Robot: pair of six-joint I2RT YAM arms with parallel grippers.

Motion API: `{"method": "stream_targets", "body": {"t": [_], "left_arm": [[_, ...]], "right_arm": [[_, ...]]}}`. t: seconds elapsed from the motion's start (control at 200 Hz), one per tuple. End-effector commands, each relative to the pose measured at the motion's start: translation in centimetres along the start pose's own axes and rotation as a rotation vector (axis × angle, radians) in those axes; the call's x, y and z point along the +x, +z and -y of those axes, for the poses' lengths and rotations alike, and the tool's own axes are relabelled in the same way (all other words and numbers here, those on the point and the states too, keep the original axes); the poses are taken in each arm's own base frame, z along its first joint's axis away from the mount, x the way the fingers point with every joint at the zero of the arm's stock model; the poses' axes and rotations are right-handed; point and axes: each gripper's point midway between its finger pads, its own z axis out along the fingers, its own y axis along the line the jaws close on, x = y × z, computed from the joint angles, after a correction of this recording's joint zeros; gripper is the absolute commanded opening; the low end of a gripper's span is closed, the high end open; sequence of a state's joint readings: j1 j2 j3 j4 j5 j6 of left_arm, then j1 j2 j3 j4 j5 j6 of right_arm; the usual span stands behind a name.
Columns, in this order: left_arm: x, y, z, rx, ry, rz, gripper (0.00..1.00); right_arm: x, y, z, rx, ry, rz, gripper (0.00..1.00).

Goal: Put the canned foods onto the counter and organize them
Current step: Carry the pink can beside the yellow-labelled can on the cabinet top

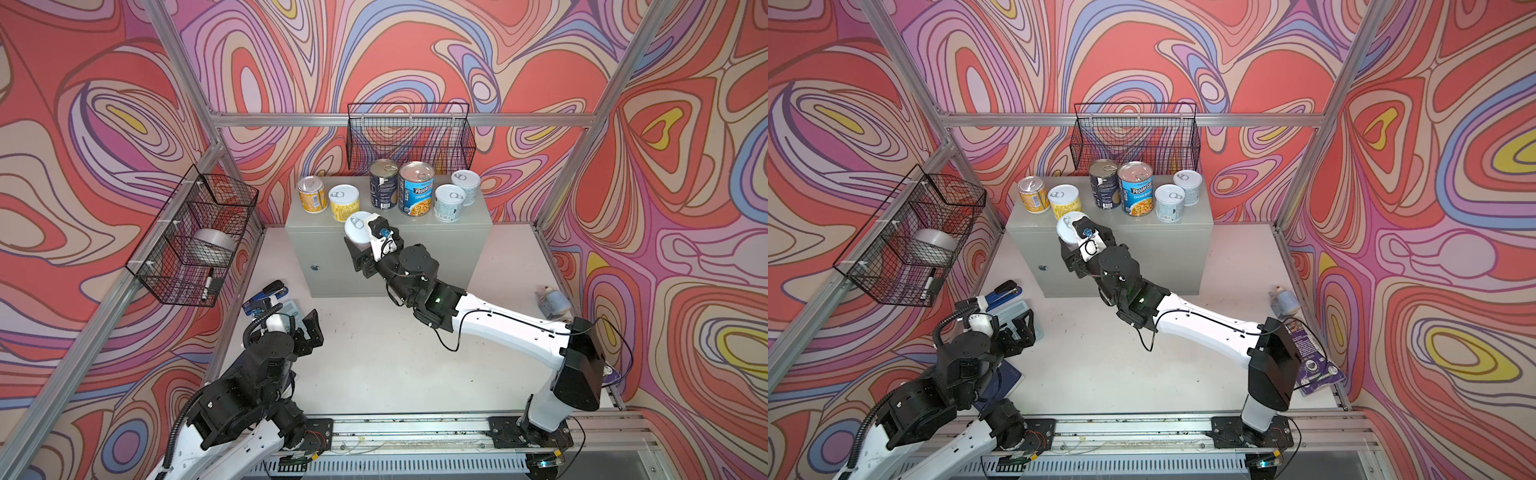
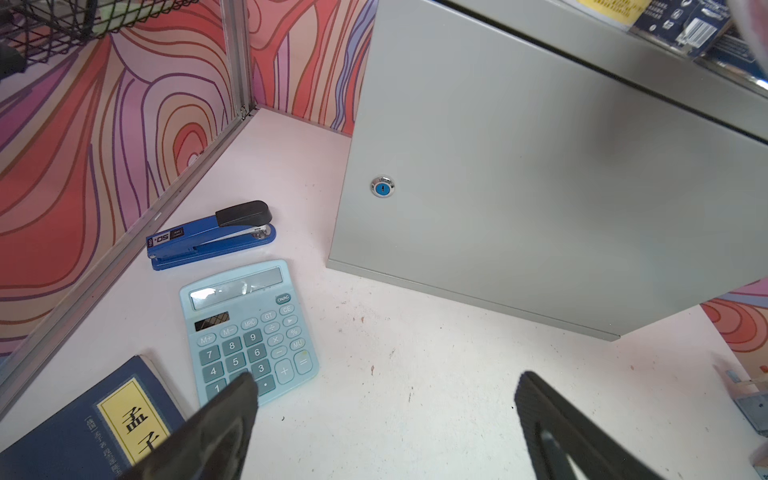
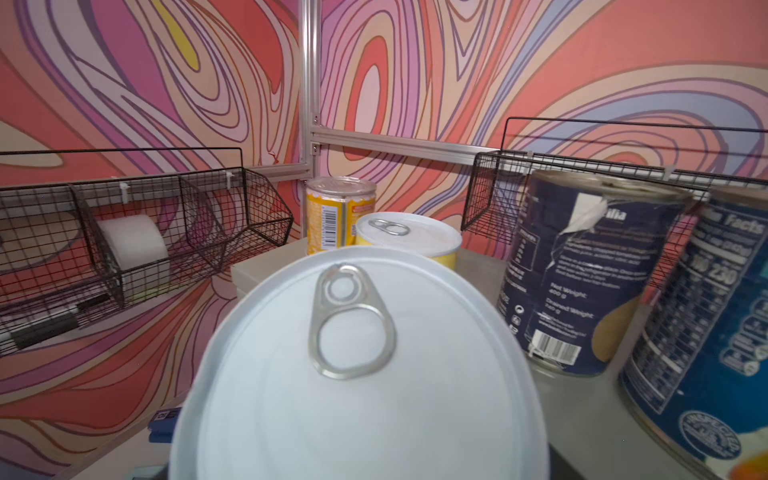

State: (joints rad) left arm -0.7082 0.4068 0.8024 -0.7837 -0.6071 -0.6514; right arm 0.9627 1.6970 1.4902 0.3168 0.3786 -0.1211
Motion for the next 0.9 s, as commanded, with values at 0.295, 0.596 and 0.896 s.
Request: {"method": "stream_targets", "body": {"t": [0.295,0.596,0.896], "left_arm": [[-0.2,-0.8,-1.4,-0.030,0.000,0.022,1.00],[0.0,-0.5,-1.2,-0.035,0.006,0.013,1.00],[0.1,-0.5,-1.2,-0.036,0.007,0.011,1.00]], "right_arm": [[-3.7,1.5,5.1,0.059,0.092,0.089,0.48],[-2.9,2.1,6.1,0.118,0.072,0.069,0.49],[-2.5,2.7,6.6,0.152,0.082,0.053,0.49]]}}
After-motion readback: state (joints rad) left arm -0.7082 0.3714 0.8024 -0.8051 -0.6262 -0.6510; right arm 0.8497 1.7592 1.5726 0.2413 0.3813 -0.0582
